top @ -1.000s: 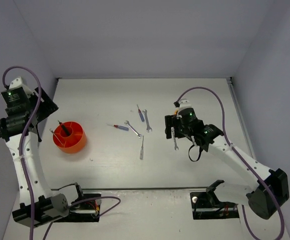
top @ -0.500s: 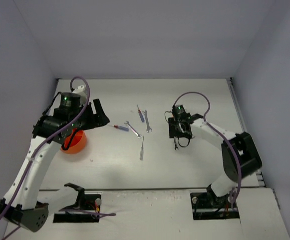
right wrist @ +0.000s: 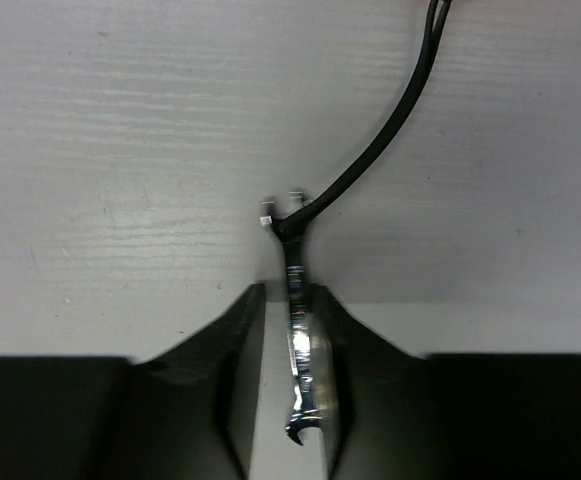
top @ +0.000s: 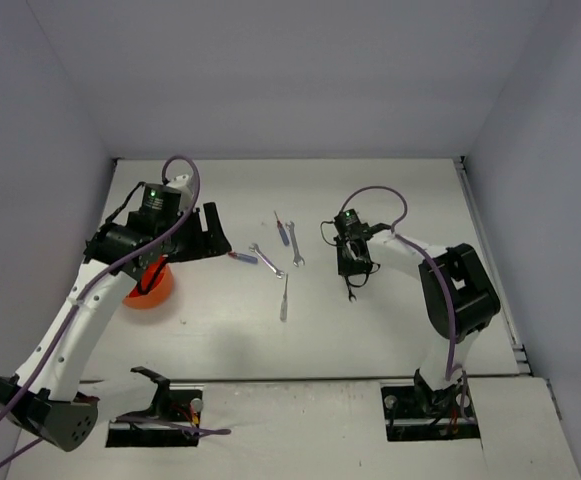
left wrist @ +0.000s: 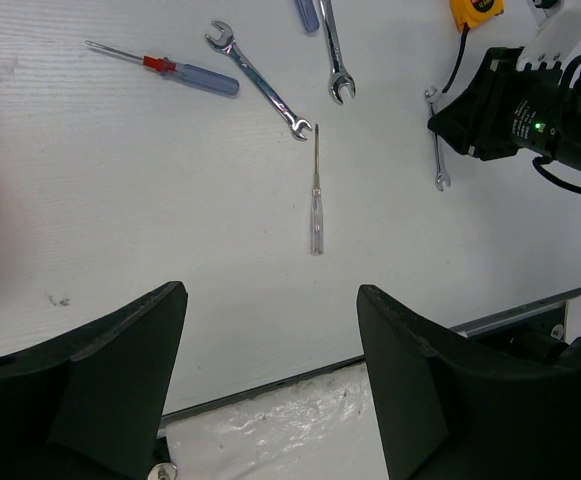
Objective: Sort the tools into containers
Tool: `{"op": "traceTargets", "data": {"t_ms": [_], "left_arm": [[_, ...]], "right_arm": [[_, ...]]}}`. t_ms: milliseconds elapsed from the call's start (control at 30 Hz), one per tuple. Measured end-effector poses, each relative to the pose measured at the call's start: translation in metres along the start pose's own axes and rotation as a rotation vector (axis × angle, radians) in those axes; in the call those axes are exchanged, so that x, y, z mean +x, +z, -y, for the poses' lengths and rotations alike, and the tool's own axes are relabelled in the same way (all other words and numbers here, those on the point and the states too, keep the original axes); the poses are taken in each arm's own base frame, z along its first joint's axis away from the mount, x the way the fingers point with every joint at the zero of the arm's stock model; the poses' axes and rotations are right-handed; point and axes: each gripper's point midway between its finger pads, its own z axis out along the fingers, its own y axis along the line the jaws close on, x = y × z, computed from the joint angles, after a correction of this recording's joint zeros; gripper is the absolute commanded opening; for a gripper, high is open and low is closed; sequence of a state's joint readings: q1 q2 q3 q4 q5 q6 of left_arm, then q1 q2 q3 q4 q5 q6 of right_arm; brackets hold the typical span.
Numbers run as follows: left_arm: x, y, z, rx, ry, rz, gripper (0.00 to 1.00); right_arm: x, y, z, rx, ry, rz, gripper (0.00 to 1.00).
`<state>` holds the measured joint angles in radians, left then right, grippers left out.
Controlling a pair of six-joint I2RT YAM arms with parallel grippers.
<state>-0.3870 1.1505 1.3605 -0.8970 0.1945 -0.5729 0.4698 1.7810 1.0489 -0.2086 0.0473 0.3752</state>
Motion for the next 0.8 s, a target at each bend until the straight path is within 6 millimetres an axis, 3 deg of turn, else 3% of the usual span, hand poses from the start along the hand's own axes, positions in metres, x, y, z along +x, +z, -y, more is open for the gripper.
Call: {"op": "traceTargets", "data": {"t_ms": [33,300,467,600,700,800], "left_arm": [[0.0,0.0,0.0,0.002,0.001,-0.002,0.66],[0.009,0.007,0.012,0.042,0.022,-0.047,0.66],[0.021,0.02,0.034,0.112,0.041,-0.098,0.66],[0.028,0.034,0.046,0.15,0.023,-0.129,0.66],[0.027,0.043,0.054,0.17,0.011,-0.135,0.66],[0.027,0.052,0.063,0.188,0.0,-0.139,0.66]], "right_arm": [[0.0,0.0,-0.001,-0.003,0.0,-0.001,0.0],[0.0,0.0,-0.011,-0.059,-0.013,0.01,0.0],[0.02,-0.01,-0.033,-0.106,-0.123,-0.001,0.0],[0.033,-0.037,-0.065,-0.182,-0.264,0.028,0.0],[0.024,-0.065,-0.085,-0.258,-0.319,0.11,0.0],[0.009,-0.092,-0.092,-0.314,-0.339,0.201,0.0]]}}
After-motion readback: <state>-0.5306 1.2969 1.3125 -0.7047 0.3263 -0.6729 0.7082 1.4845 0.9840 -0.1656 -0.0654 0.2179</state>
